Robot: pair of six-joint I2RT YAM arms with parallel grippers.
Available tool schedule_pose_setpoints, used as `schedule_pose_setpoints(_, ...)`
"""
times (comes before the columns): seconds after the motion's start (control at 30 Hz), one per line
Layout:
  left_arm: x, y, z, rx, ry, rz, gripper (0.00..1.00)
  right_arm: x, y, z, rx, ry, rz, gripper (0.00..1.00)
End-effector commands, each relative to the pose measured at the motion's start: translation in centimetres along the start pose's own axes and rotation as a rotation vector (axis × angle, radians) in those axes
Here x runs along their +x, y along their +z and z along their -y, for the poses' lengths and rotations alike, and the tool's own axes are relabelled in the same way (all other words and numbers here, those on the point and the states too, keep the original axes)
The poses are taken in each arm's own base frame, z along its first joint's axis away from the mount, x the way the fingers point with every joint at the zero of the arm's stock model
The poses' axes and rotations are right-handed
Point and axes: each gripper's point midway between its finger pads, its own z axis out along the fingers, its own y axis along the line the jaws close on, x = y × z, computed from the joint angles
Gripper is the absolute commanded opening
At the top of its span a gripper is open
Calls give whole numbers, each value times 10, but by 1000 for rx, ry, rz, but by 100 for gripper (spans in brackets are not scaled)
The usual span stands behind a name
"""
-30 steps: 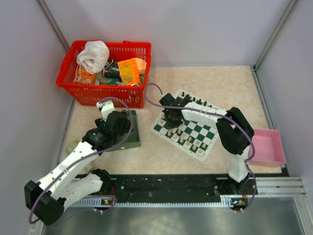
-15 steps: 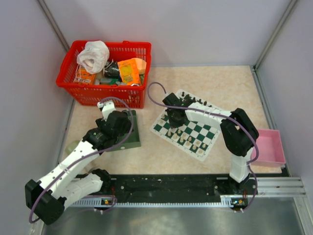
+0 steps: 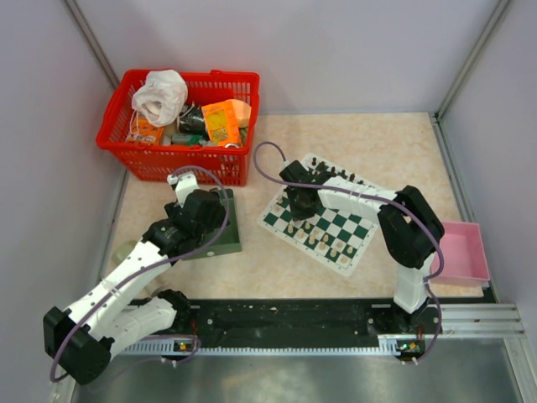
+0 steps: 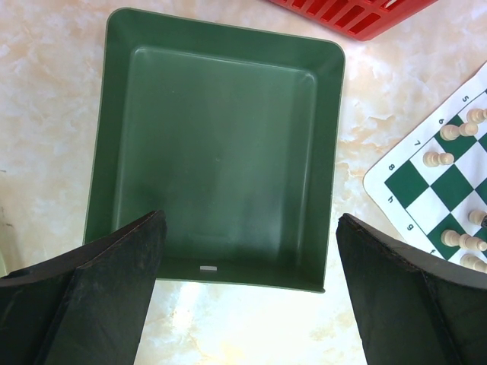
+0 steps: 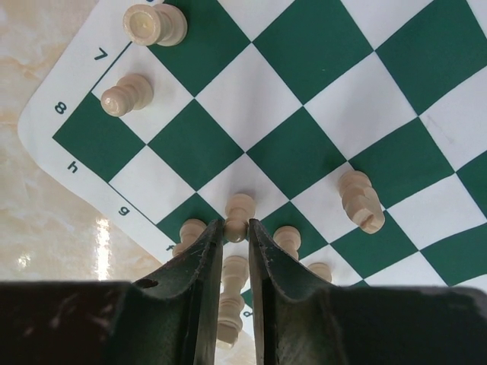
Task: Set up the chess pieces on the board
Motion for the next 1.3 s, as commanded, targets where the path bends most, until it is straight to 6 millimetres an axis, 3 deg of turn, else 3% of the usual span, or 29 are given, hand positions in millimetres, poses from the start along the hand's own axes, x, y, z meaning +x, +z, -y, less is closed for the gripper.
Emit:
schedule_pose_setpoints(0.0,-11,-1,7,21,-31,31,99,-17,-9,-2,-20,24,59,22)
schedule_pose_setpoints(0.23,-10,0,6,20,-28,30,99,-27,-22,-4,-30,23,95,26)
schedule_pose_setpoints(0.47,-9,-2,4,17,-33,31,99,-53,-58,8,-4,37,190,30)
schedule_pose_setpoints(0.53,-10,-2,4,17,-35,34,99,-59,-64,18,11,56,211,35)
schedule_pose_setpoints(0.57,-10,-2,4,17,-35,34,99,-60,-66,24,22,63,218,43)
schedule_pose_setpoints(0.8,-10,-1,6,21,-31,31,99,-50,-51,49,68,102,172,47)
schedule_pose_setpoints(1.27,-10,-3,4,18,-33,34,99,-32,-13,57,116,112,88,48)
